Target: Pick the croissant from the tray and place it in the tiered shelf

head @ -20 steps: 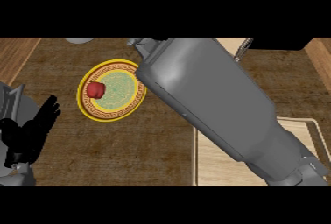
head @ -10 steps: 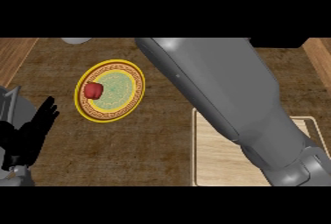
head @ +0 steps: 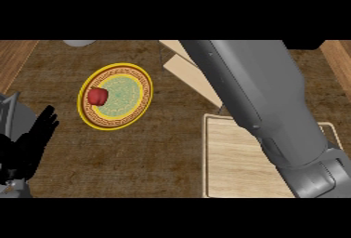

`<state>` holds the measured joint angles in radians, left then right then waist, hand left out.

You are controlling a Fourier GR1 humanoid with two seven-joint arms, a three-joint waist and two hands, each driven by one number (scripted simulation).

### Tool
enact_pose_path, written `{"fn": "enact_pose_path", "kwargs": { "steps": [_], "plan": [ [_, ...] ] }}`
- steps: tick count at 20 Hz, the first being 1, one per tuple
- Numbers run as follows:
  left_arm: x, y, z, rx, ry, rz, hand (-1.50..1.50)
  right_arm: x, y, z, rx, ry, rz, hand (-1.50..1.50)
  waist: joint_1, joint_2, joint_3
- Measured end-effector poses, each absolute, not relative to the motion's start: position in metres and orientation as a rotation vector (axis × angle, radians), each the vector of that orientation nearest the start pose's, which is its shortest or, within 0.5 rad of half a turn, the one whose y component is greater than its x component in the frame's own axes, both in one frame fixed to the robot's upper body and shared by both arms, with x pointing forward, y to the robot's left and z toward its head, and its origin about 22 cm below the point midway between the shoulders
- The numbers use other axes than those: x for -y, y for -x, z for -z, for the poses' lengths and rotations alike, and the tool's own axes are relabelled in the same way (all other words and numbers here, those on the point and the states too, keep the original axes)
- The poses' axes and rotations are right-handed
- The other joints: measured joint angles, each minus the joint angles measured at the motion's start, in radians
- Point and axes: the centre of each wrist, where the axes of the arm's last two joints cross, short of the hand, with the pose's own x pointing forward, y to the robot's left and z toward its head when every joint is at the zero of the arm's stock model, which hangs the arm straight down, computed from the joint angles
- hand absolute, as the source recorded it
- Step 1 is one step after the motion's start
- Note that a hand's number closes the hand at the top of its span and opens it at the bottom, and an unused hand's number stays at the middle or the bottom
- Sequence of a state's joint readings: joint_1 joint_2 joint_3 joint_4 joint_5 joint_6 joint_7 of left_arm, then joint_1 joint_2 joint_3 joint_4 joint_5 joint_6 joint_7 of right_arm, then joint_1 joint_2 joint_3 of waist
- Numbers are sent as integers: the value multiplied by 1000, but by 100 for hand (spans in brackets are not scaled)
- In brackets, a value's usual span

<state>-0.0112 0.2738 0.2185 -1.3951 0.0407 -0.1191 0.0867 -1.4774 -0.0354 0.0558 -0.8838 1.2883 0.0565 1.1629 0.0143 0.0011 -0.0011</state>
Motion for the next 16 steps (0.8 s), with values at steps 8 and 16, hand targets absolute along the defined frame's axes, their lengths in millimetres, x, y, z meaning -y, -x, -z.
{"fn": "enact_pose_path", "kwargs": {
  "steps": [8, 16],
  "plan": [
    [-344, -233, 4, 1344, -247, 62, 0, 42, -419, -296, 1177, 1476, -303, -150, 1, 2, 1],
    [-346, -236, -1, 1337, -250, 51, 0, 67, -433, -276, 1105, 1486, -283, -150, -3, 0, 1]
  ]
}}
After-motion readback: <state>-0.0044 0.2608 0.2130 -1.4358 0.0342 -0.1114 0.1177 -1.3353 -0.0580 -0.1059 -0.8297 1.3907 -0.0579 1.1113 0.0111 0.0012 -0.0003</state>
